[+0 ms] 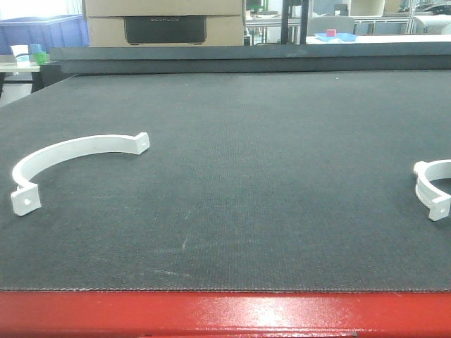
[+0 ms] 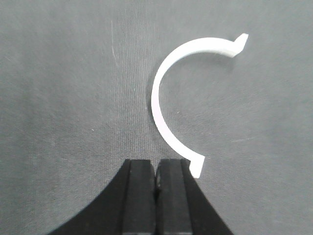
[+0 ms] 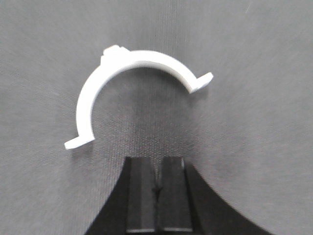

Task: Grab PVC pipe and place in blue bin
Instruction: 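Close the right gripper on the nearer clamp's arc and lift it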

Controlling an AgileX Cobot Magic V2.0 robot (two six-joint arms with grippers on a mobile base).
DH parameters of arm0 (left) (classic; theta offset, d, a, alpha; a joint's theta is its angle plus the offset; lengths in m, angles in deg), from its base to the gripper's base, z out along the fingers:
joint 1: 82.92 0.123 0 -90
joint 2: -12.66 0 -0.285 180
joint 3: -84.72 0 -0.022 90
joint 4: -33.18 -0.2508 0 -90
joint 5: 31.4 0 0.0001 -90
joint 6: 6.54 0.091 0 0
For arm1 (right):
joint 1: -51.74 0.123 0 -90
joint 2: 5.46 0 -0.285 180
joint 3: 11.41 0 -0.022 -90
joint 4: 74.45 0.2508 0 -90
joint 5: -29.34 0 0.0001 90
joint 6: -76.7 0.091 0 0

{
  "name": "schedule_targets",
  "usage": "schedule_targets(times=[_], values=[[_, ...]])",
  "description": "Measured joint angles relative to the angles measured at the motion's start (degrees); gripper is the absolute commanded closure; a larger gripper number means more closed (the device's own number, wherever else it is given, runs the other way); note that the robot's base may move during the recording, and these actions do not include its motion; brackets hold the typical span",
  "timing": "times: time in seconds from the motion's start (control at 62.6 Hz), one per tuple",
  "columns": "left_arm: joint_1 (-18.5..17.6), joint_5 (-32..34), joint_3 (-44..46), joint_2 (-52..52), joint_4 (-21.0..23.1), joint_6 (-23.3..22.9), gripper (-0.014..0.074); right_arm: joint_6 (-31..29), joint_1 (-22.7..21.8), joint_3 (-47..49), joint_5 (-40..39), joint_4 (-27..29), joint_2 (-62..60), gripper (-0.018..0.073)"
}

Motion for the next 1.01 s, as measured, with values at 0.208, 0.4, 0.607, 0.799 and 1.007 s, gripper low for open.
schedule_targets(times=[0.208, 0.4, 0.607, 0.799, 1.007], values=[[0.0, 0.44, 0.0, 6.37, 1.5, 0.0, 0.0707, 7.71, 1.87, 5.4, 2.16, -0.86, 13.21, 0.0709], [0.0, 0.44, 0.0, 8.58, 3.0, 0.0, 0.0707, 14.1, 9.08, 12.97, 3.81, -3.06, 20.61, 0.0709], [0.0, 0.34, 0.0, 8.68, 3.14, 0.0, 0.0707, 18.23, 14.69, 17.25, 3.96, -4.93, 26.91, 0.0705], [0.0, 0.34, 0.0, 8.68, 3.23, 0.0, 0.0707, 21.39, 15.02, 17.28, 4.49, -7.16, 29.41, 0.0375], [0.0, 0.23, 0.0, 8.68, 3.27, 0.0, 0.0707, 23.28, 15.04, 17.37, 4.59, -7.67, 29.77, 0.0274]])
